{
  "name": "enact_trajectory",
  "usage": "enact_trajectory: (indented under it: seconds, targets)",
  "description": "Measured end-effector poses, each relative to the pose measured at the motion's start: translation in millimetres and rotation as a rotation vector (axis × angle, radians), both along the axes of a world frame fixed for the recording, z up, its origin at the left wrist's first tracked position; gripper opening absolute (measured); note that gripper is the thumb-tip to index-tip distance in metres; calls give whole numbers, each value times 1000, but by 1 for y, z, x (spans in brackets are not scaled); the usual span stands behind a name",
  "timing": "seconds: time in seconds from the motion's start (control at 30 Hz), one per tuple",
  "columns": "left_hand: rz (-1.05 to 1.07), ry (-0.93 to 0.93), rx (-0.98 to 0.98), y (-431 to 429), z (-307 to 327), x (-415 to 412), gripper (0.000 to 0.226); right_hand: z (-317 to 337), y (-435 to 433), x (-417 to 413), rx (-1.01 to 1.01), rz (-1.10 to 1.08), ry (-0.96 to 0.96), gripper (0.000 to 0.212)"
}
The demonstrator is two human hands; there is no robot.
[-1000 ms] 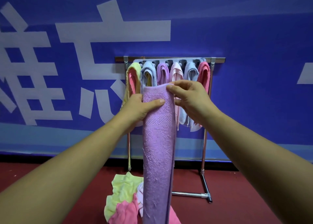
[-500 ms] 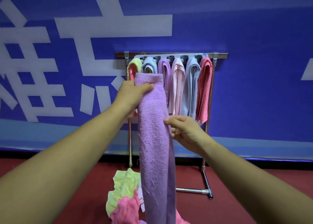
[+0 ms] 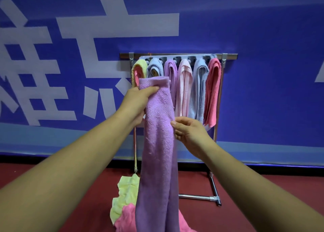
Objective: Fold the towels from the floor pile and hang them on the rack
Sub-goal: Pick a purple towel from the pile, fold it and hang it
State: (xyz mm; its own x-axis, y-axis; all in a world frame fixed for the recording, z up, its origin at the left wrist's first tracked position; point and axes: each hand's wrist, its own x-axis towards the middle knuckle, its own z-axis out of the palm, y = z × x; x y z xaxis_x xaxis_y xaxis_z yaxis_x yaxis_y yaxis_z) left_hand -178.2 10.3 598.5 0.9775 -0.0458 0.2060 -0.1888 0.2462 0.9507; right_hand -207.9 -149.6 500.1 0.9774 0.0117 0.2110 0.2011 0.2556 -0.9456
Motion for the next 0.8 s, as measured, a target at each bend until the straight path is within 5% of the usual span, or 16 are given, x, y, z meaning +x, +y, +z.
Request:
enact_trajectory:
  seconds: [0.3,0.57,0.7,0.8]
  targets:
    - [-157,53,-142,-3,6,-6,14,3,10,-1,101,66,1,17]
    - [-68,251,-173,10,-1,18,35,9,7,-1,95,-15,0,28]
    - [-491,292,-259,21,-26,16,60,19,8,-2,42,-85,-7,28]
    - [-607,237,-77,23,-64,13,90,30,7,-2,120,-126,39,36]
